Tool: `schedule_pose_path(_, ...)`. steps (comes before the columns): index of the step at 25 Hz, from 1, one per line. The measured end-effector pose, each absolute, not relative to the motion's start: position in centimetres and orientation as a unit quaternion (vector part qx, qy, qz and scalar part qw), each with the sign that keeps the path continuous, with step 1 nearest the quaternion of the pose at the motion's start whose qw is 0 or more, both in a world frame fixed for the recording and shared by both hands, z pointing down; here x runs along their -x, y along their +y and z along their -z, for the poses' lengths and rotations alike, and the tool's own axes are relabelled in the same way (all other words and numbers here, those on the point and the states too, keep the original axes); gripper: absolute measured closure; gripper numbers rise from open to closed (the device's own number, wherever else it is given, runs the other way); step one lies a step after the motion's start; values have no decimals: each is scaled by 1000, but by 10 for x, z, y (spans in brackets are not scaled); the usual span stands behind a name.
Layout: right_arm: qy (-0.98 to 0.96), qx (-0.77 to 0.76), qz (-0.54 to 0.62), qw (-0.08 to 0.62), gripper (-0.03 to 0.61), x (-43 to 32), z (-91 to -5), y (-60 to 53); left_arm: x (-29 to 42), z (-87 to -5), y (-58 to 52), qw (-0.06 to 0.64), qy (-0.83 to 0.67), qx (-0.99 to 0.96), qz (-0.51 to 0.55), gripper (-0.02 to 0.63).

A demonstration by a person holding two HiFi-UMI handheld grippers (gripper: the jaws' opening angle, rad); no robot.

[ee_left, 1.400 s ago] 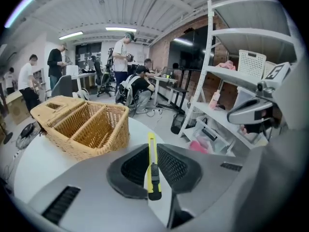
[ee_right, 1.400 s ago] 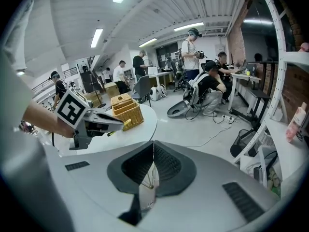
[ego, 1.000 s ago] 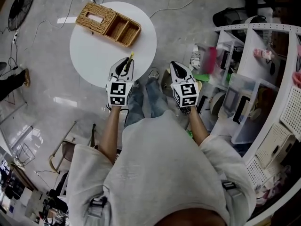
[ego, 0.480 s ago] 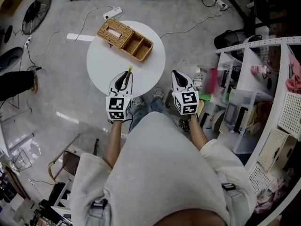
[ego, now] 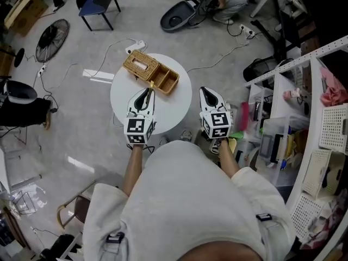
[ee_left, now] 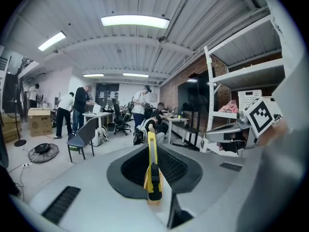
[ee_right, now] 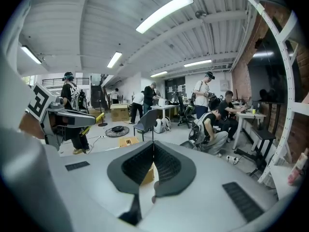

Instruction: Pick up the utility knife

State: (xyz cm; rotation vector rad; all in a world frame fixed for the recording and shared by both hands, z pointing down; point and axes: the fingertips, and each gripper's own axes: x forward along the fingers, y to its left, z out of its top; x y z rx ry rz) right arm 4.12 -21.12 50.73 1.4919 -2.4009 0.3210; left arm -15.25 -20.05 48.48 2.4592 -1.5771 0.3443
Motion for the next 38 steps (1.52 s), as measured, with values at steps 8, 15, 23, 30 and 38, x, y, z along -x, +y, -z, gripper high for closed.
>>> schedule_pose_path(8,-834,-534,-76,115,548,-44,-468,-227,156,-449,-217,58,-536,-837,-97,554)
schedule_pose_path(15,-835,-537,-62,103,548,-39,-453,-232,161,-436,-221,49,-540,-836,-83,554)
schedule_pose_path(23,-833,-540,-60,104,548,-44,-454,-232,158,-437,-220,53,-543,-835,-78,554)
schedule_pose_path(30,-833,-539,-62,107,548,-44,-456,-227,155,-436,-217,54,-542,-835,-77,554)
schedule_pose_path(38,-834,-537,-63,107,548,-48,-456,-222,148,-432,-212,49,-541,-836,-79,554)
